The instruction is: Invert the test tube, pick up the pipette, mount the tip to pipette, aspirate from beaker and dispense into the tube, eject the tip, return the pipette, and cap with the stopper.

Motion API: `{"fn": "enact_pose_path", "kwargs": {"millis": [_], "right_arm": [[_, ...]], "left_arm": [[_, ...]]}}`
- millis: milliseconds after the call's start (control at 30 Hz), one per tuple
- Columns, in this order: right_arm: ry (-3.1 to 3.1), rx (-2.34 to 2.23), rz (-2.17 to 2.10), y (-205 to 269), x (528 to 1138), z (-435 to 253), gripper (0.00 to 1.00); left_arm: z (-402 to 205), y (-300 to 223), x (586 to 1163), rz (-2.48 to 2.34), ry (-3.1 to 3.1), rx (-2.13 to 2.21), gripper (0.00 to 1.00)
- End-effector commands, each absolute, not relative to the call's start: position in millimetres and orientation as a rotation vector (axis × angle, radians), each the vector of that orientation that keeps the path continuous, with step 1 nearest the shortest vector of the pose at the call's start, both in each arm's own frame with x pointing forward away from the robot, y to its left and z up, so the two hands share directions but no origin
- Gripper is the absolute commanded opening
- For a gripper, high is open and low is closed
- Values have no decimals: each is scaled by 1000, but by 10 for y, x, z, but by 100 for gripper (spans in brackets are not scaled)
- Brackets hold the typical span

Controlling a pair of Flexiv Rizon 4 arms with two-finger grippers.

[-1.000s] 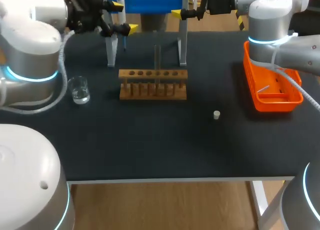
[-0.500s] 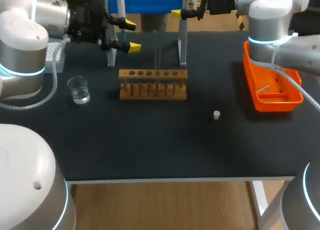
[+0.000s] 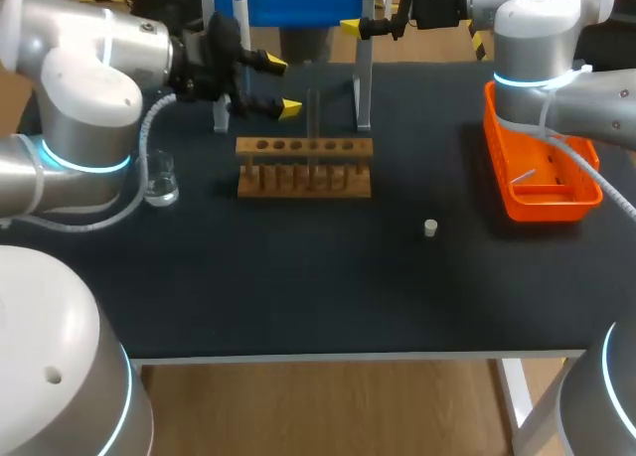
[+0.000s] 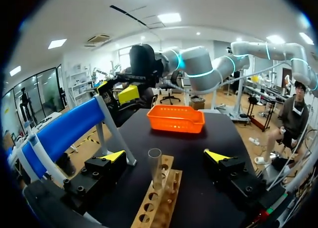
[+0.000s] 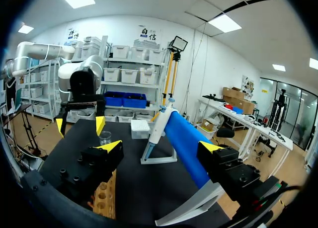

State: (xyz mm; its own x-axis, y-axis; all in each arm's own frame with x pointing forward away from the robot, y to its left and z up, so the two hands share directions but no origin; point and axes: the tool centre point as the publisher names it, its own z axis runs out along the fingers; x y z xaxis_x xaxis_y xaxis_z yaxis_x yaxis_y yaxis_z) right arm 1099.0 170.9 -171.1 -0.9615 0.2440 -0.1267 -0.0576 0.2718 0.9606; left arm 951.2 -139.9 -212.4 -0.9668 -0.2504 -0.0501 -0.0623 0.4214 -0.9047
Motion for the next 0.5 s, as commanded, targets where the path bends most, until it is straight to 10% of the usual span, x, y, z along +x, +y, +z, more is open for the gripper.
{"fn": "enact_pose_path", "kwargs": {"millis": [33, 500], "right_arm": [[2299, 169, 1749, 1702, 11006, -1708, 100], [2299, 169, 1749, 1702, 11006, -1708, 100]], "left_arm": [[-2246, -1482, 9567, -1570, 2486, -291, 100], [-2514, -1639, 9730, -1495, 2557, -266, 100]]}}
